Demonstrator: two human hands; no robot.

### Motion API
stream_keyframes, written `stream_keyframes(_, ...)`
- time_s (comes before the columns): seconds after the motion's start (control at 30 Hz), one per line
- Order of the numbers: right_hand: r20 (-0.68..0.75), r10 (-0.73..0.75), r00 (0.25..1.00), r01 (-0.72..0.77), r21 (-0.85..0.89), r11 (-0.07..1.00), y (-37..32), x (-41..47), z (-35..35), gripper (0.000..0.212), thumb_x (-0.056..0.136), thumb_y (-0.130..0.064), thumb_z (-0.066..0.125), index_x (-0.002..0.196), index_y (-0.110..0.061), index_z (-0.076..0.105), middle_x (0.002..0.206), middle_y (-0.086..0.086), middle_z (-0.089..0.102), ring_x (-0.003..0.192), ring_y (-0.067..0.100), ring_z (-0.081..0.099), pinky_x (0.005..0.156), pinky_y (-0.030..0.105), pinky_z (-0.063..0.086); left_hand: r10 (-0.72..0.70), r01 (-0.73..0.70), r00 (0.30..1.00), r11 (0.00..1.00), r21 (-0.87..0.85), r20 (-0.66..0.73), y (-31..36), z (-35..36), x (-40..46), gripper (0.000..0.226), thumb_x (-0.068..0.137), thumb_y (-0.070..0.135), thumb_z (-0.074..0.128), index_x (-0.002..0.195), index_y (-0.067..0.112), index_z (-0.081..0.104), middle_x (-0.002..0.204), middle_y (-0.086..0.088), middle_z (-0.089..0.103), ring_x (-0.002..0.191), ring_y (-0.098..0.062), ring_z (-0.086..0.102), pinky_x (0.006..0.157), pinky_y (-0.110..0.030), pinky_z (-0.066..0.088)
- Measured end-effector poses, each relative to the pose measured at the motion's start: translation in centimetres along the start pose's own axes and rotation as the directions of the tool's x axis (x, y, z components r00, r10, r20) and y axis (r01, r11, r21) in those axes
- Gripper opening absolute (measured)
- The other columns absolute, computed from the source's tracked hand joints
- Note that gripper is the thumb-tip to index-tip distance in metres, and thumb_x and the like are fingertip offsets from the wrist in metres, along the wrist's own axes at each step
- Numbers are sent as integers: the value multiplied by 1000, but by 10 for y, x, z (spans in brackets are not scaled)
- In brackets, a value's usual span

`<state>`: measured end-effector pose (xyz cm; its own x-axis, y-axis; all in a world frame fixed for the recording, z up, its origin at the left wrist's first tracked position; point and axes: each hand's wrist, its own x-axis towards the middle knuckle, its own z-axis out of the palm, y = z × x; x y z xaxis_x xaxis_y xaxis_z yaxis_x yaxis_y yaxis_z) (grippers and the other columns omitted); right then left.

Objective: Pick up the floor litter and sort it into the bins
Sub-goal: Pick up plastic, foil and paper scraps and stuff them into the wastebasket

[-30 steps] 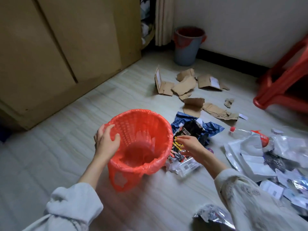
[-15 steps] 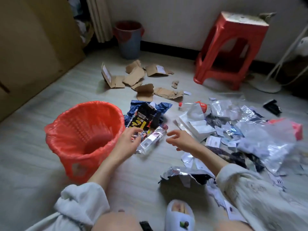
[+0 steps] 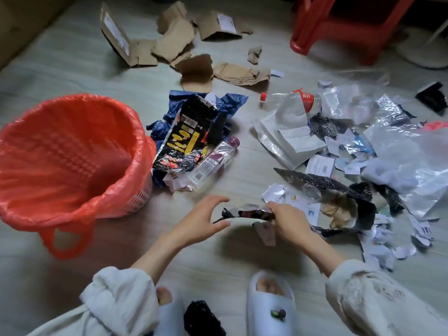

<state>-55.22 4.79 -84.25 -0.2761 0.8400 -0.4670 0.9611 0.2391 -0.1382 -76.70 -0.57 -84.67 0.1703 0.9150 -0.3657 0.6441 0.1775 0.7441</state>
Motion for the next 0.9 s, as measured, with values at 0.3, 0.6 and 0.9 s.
stream_keyframes(0.3, 33, -51, 998, 1, 824, 566, -29, 28, -27, 24, 85, -7, 57, 62, -7, 50, 60, 3, 43, 57, 10, 39, 51, 20, 29, 107, -121, 972, 991, -57, -211, -11, -4, 16, 59, 81, 31, 68, 134, 26, 42, 137, 13, 40, 124, 2, 34, 107, -24, 30)
stream_keyframes(0.6, 295, -264, 918, -290, 955, 61, -52, 20, -27, 29, 94, -10, 47, 120, -2, 57, 104, 11, 64, 92, 22, 61, 84, 35, 50, 23, -35, 997, 985, -169, -72, -2, -1, -2, 118, 54, 55, 78, 131, 62, -10, 154, 14, 4, 141, -2, 9, 114, -35, 24)
stream_keyframes(0.9, 220, -214, 952, -178, 964, 197, -63, 19, -31, 37, 78, -49, 54, 101, -25, 70, 119, -6, 65, 118, 11, 52, 101, 41, 38, -20, -32, 921, 992, -126, -388, -11, -11, -2, 80, 74, -11, 52, 135, 37, 32, 133, -2, 45, 120, -24, 46, 95, -42, 43)
